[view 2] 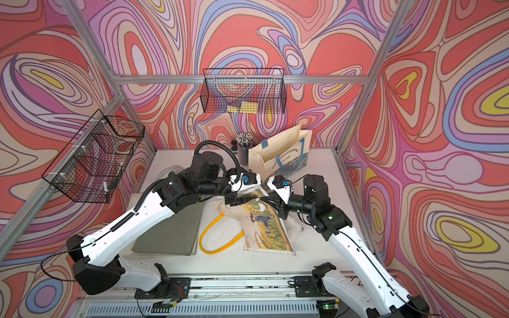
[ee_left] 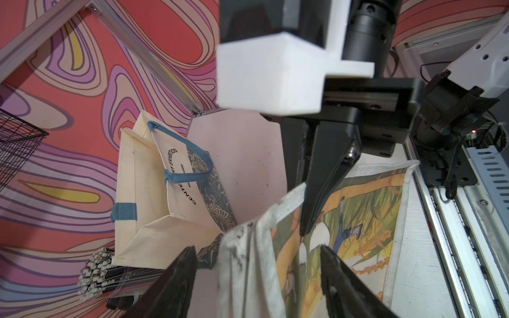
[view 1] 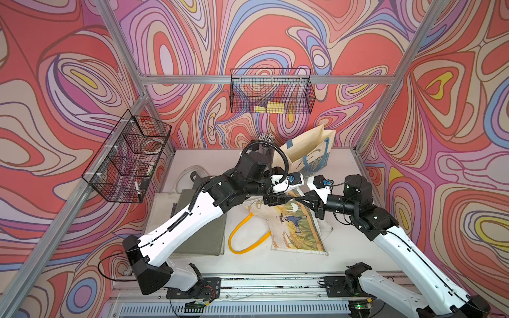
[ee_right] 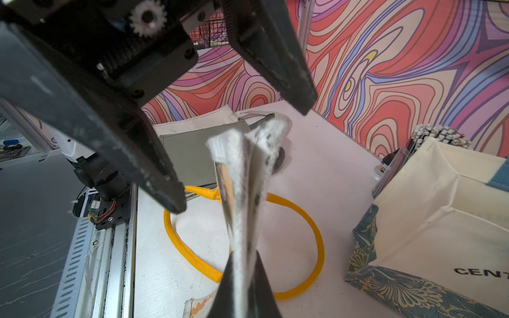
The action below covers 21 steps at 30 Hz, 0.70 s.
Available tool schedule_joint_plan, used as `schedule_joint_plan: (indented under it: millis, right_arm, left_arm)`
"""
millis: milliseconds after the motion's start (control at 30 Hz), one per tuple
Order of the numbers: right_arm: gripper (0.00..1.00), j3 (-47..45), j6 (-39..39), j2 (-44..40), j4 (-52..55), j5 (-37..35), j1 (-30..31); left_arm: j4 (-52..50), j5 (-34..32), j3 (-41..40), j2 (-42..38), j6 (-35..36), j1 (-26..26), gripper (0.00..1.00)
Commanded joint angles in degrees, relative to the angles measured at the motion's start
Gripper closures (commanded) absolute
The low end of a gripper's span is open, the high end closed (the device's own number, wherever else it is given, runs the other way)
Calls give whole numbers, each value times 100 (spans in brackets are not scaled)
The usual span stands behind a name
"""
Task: Put away the canvas bag
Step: Press the canvas bag.
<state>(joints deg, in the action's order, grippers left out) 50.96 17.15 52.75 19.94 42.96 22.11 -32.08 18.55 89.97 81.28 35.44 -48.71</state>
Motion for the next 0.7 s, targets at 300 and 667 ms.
schedule_joint_plan:
  millis: [300, 667]
  right_arm:
    - [100, 74, 426, -143, -47, 126, 13]
    - [74, 175, 270, -53, 60, -53, 13]
  left_arm:
    - [-492, 297, 342, 321, -297, 141, 19]
    - [-985, 686, 814, 609, 126, 187, 100]
